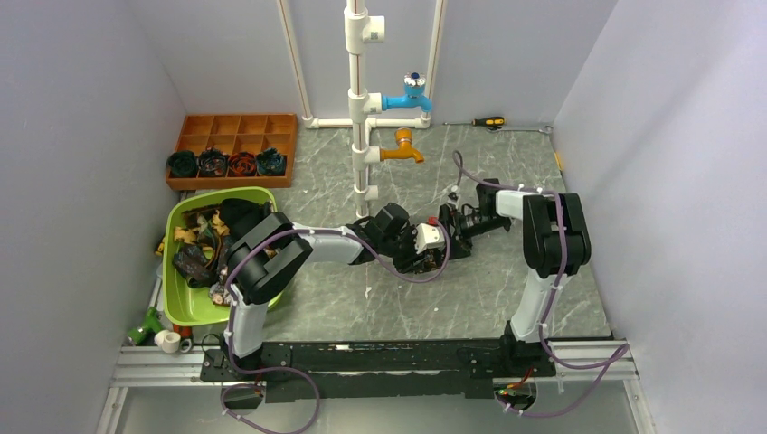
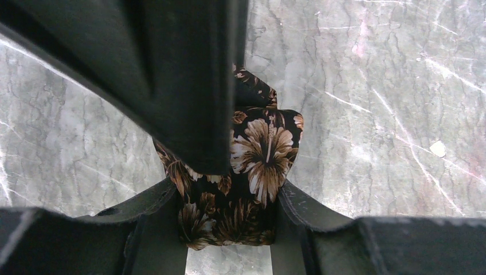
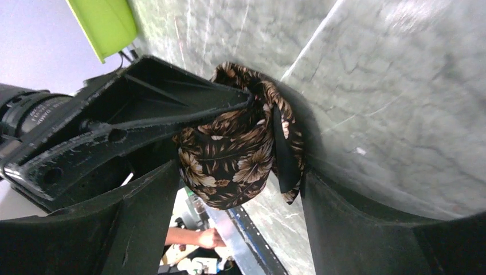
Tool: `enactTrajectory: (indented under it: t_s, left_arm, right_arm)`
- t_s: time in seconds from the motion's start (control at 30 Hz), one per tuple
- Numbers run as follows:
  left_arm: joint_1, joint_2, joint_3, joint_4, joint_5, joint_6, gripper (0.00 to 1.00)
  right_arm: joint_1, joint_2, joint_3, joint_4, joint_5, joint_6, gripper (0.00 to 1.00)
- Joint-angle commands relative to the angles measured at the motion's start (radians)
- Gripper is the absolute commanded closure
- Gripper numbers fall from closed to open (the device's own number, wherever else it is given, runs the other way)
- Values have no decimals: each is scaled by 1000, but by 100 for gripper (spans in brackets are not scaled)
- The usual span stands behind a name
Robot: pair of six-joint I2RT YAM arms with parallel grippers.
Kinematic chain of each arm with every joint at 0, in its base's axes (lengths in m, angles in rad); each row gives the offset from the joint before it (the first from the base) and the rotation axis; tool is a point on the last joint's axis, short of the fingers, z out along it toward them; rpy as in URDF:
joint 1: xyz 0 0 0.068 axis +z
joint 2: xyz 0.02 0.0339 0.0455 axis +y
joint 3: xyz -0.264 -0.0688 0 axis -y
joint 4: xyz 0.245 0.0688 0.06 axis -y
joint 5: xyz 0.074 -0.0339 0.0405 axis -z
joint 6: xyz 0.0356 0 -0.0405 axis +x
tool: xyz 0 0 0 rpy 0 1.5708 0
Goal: Roll the ties
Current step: Roll the tie at the center of the board, then pick up the tie at the center of the board.
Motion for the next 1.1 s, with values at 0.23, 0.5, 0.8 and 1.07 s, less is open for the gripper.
enactTrajectory:
  t_s: [0.23,0.5,0.8,1.07]
  left_arm:
    - [-10,92,-27,-166,-42,5,94]
    - [-9,93,-20,-166,-44,14,93]
    - [-4,66,-25,-144,-43,-2,67]
    - [25,-75,-79,-25,-20,-9,21]
  right_arm:
    - [22,-87,-71,59,-112,-57,31]
    - [58,-71,-38,85,-7,-21,54]
    - [62,-90,-48,74,66,-42,100]
    - [62,-136,-67,89,72,-80,100]
